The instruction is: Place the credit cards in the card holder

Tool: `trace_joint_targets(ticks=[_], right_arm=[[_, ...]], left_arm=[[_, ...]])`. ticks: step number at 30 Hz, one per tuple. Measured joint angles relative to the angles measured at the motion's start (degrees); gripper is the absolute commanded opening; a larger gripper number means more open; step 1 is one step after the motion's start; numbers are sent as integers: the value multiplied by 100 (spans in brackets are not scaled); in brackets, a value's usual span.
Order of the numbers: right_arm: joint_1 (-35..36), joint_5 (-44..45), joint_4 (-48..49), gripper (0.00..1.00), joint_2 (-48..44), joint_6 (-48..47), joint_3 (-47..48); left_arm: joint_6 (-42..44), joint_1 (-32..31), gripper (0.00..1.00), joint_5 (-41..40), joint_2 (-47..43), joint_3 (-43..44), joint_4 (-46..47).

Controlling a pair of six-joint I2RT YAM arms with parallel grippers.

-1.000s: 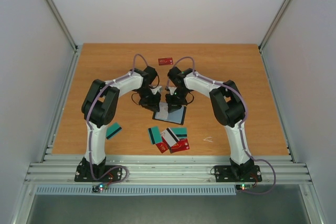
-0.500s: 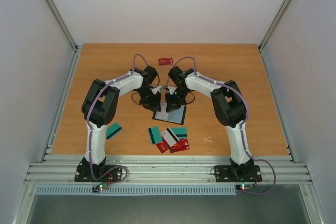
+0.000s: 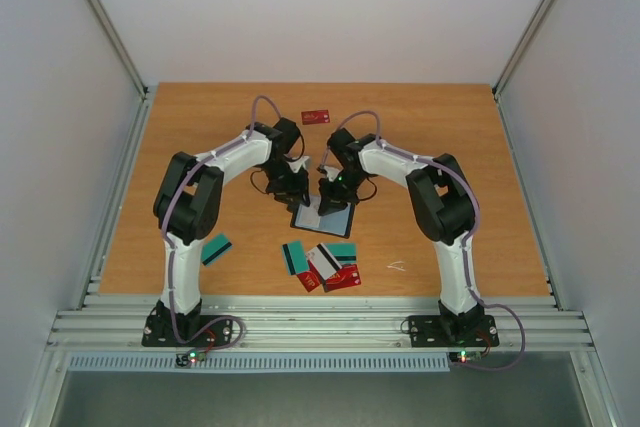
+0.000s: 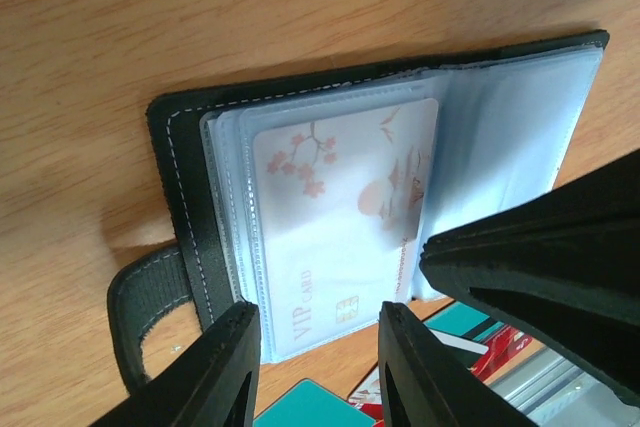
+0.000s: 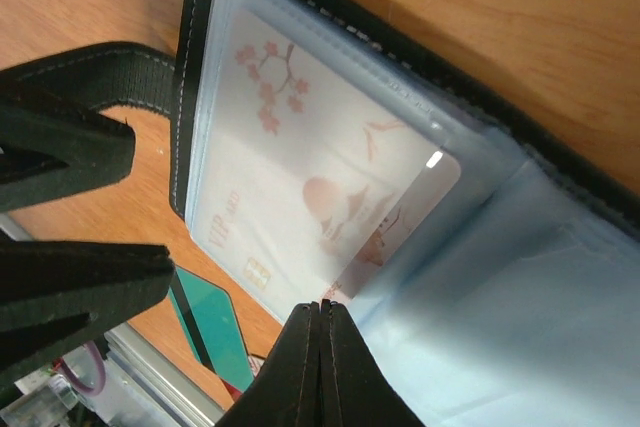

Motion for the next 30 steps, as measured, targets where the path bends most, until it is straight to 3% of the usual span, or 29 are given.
trace_joint_targets(ticks=[17, 24, 30], right_arm=[[-131, -267, 476, 1, 90, 42, -358], [-170, -396, 555, 1, 120, 42, -411], [-197, -452, 573, 1, 155, 57, -413]], left_arm=[[-46, -2, 36, 284, 256, -9, -2], [-44, -2, 44, 330, 319, -39, 13], [-28, -4, 45, 302, 286, -61, 44]])
